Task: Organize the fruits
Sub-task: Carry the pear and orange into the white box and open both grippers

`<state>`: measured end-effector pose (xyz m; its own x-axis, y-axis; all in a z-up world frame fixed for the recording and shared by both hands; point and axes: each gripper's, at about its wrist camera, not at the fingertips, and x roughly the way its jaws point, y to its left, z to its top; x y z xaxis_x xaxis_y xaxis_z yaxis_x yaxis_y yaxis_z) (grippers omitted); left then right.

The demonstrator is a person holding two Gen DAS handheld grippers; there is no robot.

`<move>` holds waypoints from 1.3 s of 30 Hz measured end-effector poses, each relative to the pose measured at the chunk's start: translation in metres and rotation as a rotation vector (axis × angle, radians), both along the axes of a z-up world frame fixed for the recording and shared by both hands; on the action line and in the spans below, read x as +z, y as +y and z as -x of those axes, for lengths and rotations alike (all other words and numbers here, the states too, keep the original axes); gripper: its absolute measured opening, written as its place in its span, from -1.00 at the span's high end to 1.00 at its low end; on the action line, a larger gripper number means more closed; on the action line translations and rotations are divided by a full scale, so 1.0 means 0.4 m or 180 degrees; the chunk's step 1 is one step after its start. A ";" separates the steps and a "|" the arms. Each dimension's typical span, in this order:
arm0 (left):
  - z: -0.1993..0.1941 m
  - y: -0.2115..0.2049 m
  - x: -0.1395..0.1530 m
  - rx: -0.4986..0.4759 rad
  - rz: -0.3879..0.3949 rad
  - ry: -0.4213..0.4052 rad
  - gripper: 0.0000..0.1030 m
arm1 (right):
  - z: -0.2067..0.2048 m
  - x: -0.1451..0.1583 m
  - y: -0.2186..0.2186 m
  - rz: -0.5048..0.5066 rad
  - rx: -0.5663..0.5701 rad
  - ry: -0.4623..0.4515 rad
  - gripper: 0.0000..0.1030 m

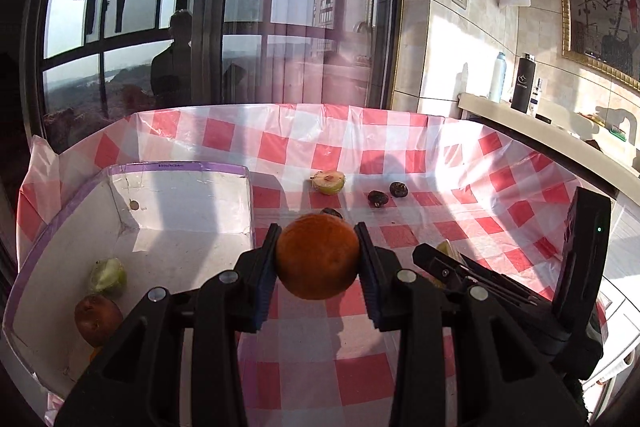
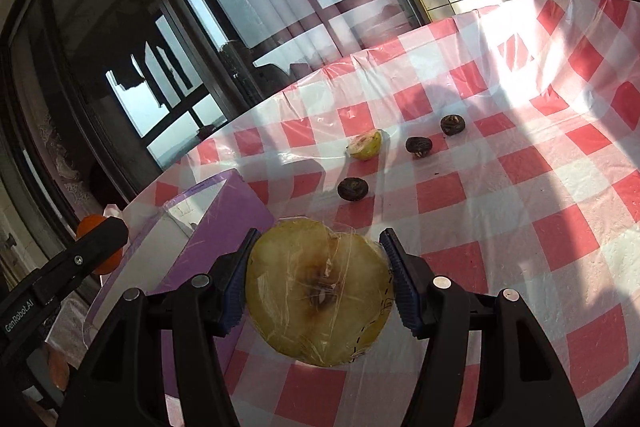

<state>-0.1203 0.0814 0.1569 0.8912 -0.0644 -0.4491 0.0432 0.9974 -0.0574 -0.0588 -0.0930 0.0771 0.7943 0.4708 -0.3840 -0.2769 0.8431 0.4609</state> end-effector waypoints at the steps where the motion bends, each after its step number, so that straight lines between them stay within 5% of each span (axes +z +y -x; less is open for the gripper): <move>1: 0.000 0.028 0.004 0.0089 -0.0034 0.0007 0.29 | 0.006 0.012 0.027 0.0043 0.0066 -0.0047 -0.16; 8: -0.008 0.241 -0.022 0.0706 -0.0110 0.0369 0.29 | 0.024 0.086 0.200 0.0270 0.0458 -0.0302 -0.16; 14: -0.030 0.334 -0.082 0.0826 -0.0126 0.0811 0.29 | -0.050 0.140 0.340 0.0384 0.0889 -0.0210 -0.16; 22: -0.048 0.347 -0.139 0.0728 -0.0165 0.1182 0.29 | -0.141 0.076 0.579 0.2124 0.1337 -0.0094 -0.16; 27: -0.058 0.356 -0.168 0.0744 -0.0140 0.1408 0.28 | -0.145 0.012 0.646 0.2817 0.1424 -0.0096 -0.17; 30: -0.066 0.363 -0.195 0.0677 -0.0041 0.1537 0.28 | -0.157 -0.006 0.658 0.2706 0.1648 0.0122 -0.14; 39: -0.071 0.361 -0.199 0.0605 -0.0019 0.1675 0.18 | -0.166 -0.011 0.677 0.2903 0.1556 0.0302 -0.17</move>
<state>-0.0920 0.2258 0.0772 0.5423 0.0794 -0.8365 -0.1703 0.9852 -0.0169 0.0077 0.1777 0.0727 0.5428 0.2327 -0.8070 -0.6784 0.6879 -0.2579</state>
